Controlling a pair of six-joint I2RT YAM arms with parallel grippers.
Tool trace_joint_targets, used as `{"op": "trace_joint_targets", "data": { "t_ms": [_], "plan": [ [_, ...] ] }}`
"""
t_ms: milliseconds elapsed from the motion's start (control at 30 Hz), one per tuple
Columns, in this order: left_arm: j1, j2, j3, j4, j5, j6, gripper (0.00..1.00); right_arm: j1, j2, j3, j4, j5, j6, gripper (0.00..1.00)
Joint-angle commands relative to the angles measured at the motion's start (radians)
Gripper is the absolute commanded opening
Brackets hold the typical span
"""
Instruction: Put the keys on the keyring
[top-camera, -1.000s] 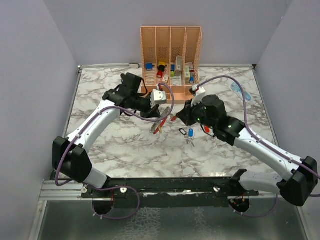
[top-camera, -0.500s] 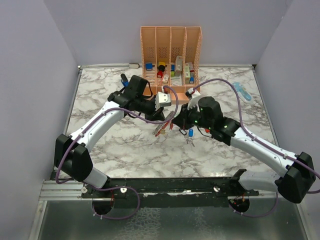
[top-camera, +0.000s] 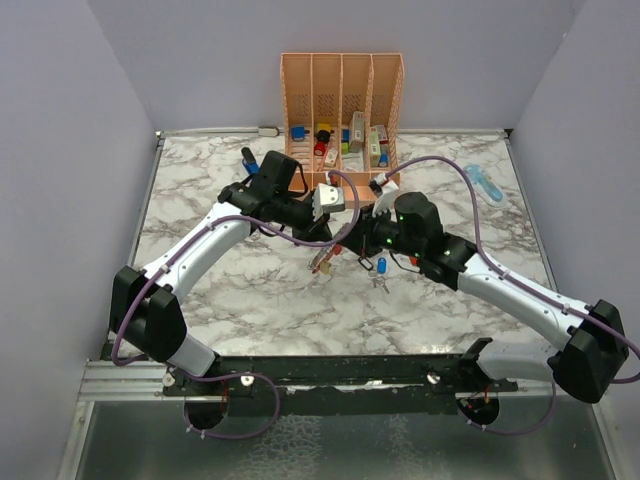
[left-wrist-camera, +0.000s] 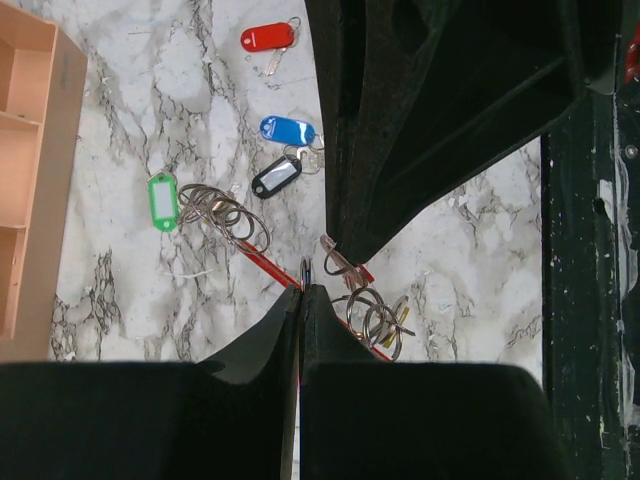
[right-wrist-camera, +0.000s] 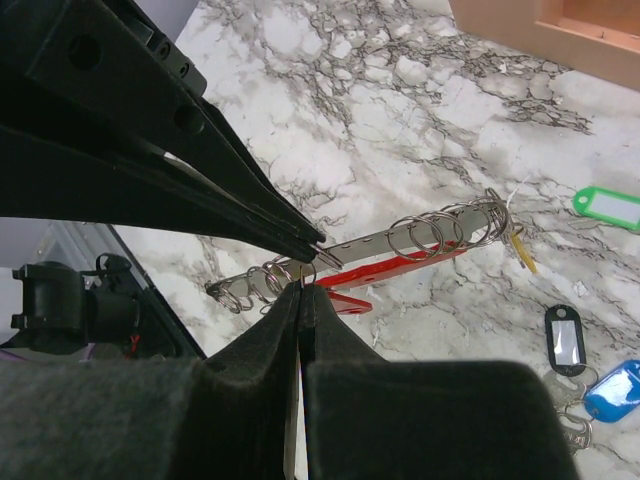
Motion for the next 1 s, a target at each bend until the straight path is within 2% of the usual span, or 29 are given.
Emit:
{"op": "trace_joint_targets", "data": {
  "t_ms": [0,967],
  "plan": [
    [-0.007,-0.003,-0.006,0.034,0.031,-0.015,0.00,0.007,0.016,0.015,0.042,-0.005,0.022,0.01],
    [-0.012,-0.017,0.002,0.010,0.062,-0.003,0.00,0.008,0.033,0.041,0.005,0.093,0.043,0.01]
  ]
}}
